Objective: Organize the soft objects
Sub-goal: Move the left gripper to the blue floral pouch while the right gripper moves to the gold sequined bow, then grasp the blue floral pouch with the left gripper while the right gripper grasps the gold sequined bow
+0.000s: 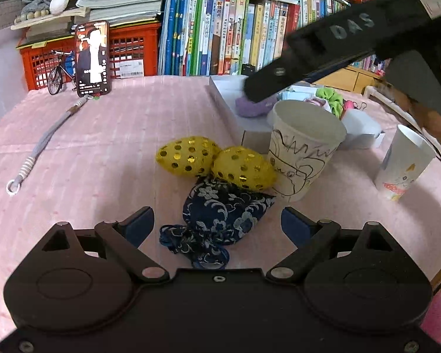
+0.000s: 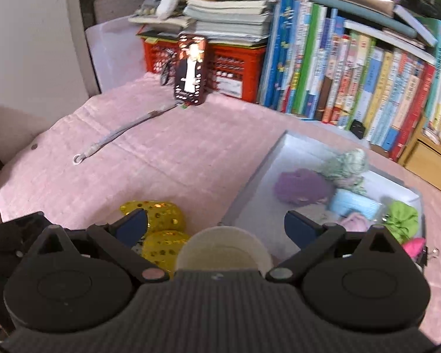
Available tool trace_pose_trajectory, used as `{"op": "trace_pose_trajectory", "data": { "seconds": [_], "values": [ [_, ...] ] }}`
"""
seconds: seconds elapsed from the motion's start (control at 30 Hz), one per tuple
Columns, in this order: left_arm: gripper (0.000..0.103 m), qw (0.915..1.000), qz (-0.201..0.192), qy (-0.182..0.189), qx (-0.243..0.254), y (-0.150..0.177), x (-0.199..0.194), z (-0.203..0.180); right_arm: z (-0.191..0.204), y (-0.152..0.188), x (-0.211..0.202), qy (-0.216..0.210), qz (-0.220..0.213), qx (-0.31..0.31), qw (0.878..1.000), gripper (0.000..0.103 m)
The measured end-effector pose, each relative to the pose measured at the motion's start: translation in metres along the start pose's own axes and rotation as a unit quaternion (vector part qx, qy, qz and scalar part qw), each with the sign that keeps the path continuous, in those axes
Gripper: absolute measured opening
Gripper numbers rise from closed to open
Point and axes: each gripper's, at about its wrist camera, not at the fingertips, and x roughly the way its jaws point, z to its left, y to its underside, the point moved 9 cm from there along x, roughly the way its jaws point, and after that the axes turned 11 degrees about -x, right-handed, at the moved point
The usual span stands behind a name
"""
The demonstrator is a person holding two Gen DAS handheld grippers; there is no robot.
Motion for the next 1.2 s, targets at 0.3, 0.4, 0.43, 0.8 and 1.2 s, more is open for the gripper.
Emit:
{"op": "trace_pose_trajectory", "data": {
  "seconds": [0.3, 0.4, 0.43, 0.8, 1.2],
  "values": [
    [0.092, 0.9995, 0.001, 0.021, -0.023, 0.001, 0.011, -0.003, 0.03, -0.009, 0.049, -0.018, 0.052, -0.022, 0.998, 0.102],
    [0.092, 0.9993, -0.002, 0.024, -0.028, 0.002, 0.013, -0.002, 0.035, -0.009, 0.062, -0.021, 0.066, -0.018, 0.997, 0.102],
    [0.092, 0.9993, -0.002, 0.025, -0.03, 0.003, 0.014, -0.001, 0.037, -0.008, 0.065, -0.025, 0.07, -0.015, 0.997, 0.102],
    [0.092, 0.9988, -0.009, 0.03, -0.037, 0.009, 0.014, 0.004, 0.049, -0.007, 0.089, -0.03, 0.105, -0.029, 0.994, 0.101],
    [0.09, 0.9983, -0.008, 0.03, -0.049, 0.011, 0.015, 0.006, 0.056, 0.002, 0.101, -0.032, 0.129, -0.033, 0.991, 0.089]
  ]
}}
